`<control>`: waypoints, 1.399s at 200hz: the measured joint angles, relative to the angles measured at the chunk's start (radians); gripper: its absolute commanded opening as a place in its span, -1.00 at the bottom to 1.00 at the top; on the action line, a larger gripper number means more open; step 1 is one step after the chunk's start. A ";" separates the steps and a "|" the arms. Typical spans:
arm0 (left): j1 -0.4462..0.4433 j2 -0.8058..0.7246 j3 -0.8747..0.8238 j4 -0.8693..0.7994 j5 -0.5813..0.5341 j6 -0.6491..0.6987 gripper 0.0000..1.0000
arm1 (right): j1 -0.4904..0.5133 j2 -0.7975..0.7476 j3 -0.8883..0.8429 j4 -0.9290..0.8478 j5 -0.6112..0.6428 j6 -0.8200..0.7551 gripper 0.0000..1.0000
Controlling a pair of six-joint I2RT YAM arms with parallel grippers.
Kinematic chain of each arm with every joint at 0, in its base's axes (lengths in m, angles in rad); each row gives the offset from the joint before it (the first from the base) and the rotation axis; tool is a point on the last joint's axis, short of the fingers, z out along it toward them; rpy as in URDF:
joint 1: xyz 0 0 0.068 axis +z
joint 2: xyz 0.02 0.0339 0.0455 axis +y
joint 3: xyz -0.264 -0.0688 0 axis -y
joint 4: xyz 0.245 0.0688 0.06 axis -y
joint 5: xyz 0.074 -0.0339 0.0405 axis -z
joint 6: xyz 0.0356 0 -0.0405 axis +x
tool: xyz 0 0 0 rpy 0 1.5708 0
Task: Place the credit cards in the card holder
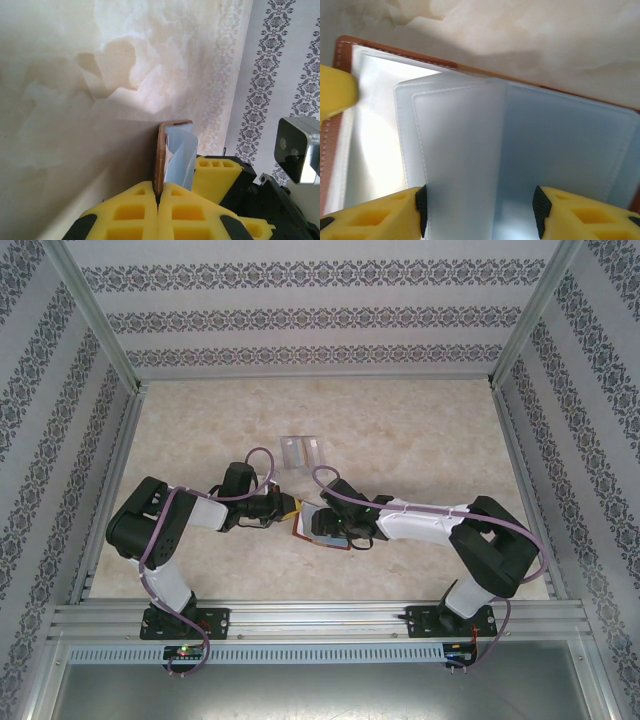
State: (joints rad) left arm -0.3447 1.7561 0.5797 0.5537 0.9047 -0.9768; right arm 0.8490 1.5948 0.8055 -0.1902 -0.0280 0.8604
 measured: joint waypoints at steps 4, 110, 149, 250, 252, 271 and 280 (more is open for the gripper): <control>0.000 0.000 0.000 0.000 0.000 0.000 -1.00 | 0.000 -0.002 0.000 -0.009 0.007 0.000 0.25; 0.000 0.000 0.000 -0.008 -0.013 0.000 -1.00 | 0.035 -0.230 0.019 -0.193 0.227 -0.074 0.26; 0.000 -0.009 -0.024 -0.011 -0.061 -0.001 -1.00 | 0.052 -0.177 0.111 -0.147 0.108 -0.097 0.07; 0.000 -0.068 -0.058 -0.022 -0.136 -0.019 0.02 | 0.039 0.069 0.164 -0.099 0.037 -0.046 0.10; 0.000 -0.071 -0.057 -0.026 -0.137 -0.014 0.04 | 0.039 0.075 0.166 -0.100 0.037 -0.044 0.11; 0.000 -0.093 -0.049 -0.053 -0.142 -0.002 0.18 | 0.046 0.131 0.203 -0.124 0.037 -0.060 0.12; 0.000 -0.102 -0.046 -0.071 -0.147 0.006 0.23 | 0.051 0.154 0.220 -0.129 0.037 -0.067 0.12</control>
State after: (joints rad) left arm -0.3447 1.6539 0.5339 0.4831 0.7574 -0.9703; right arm 0.9001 1.7485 1.0256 -0.3195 0.0093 0.7937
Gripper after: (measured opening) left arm 0.585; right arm 0.558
